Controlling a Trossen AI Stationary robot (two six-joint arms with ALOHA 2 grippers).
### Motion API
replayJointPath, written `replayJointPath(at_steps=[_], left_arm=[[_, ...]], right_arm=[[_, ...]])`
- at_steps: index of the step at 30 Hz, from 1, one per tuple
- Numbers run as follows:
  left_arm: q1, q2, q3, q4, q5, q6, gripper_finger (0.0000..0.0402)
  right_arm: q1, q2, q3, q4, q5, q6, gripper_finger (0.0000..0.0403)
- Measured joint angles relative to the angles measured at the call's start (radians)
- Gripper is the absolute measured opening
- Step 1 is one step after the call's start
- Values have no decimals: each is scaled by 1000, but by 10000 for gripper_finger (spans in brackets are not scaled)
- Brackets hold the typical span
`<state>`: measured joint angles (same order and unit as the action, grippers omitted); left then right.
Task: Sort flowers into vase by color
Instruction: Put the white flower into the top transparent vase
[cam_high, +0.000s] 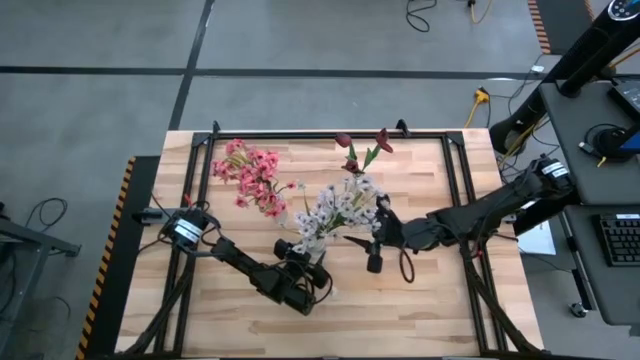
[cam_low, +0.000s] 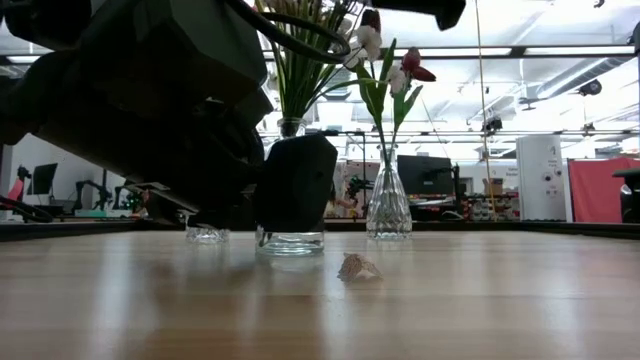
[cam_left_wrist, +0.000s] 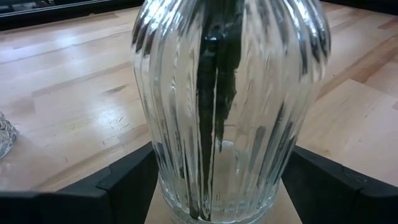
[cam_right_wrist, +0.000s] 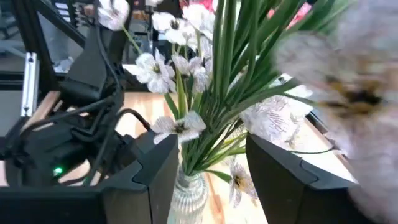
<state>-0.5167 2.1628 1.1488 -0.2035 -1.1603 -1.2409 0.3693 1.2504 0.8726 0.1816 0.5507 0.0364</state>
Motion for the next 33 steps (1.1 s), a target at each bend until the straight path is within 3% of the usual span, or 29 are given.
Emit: replayJointPath(at_steps=[9,23,33], left_arm=[[0,-2,0,1,9,17,297],[0,-4,0,11,19,32,298],[2,-4,0,10,19,35,298]], right_arm=[[28,-53,0,16,86,-31,197],[21,-39,2,197,30,-139,202],[-26,15,37,194,22,-137,190]])
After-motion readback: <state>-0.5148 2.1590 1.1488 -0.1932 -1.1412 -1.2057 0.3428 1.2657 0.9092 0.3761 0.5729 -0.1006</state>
